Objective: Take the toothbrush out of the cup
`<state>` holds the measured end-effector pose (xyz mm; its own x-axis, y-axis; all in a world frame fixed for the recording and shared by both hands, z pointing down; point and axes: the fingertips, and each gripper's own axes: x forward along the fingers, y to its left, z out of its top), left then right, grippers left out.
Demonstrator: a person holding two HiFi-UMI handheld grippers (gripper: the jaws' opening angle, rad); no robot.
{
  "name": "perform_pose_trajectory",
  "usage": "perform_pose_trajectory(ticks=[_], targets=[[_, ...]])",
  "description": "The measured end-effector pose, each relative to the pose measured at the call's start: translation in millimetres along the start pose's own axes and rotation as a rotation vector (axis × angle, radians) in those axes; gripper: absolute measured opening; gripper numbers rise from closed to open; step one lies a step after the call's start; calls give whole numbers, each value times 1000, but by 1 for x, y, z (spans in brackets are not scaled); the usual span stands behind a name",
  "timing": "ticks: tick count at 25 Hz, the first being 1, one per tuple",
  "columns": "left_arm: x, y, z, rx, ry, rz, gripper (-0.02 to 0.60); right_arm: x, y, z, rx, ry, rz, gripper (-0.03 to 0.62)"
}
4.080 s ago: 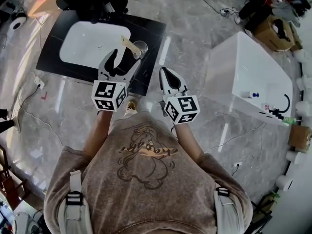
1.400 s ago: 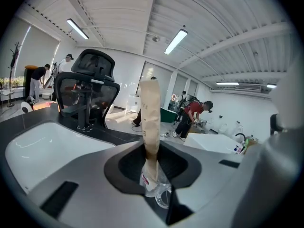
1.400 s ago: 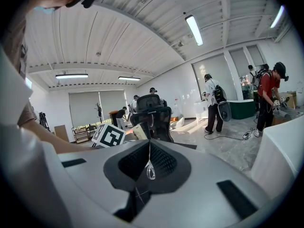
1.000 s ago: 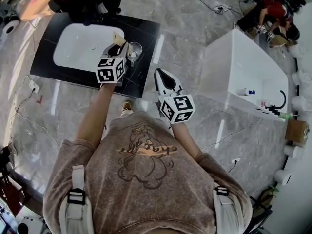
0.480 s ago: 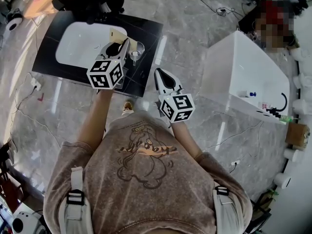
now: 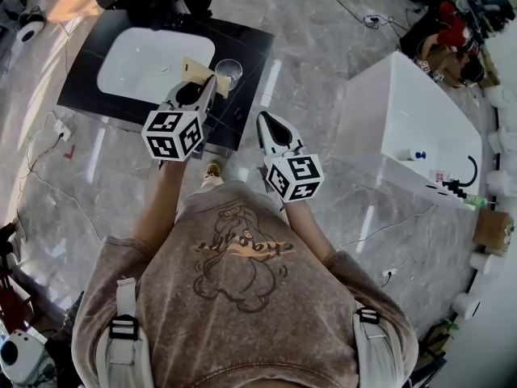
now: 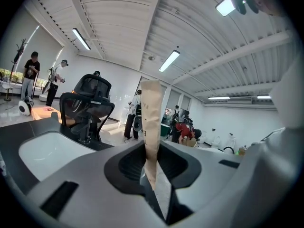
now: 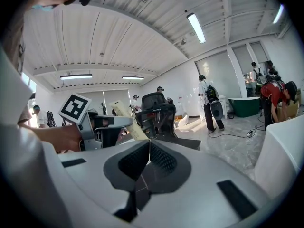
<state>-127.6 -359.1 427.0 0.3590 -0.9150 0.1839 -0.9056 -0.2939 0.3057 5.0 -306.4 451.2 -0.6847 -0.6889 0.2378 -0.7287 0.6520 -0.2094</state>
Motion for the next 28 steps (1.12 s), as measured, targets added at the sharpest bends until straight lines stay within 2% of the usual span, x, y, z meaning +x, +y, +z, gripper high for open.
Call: perform_pose_trajectory(ticks=[7, 16, 28], targets=[[-36, -23, -22, -31, 8, 14, 86, -29, 10, -12, 5, 9, 14, 18], [-84, -59, -35, -32, -8, 30, 86, -71, 32, -29, -6, 24, 81, 18], [-147, -84, -56, -12, 31, 48, 86, -99, 56, -43, 33, 11, 77, 18]])
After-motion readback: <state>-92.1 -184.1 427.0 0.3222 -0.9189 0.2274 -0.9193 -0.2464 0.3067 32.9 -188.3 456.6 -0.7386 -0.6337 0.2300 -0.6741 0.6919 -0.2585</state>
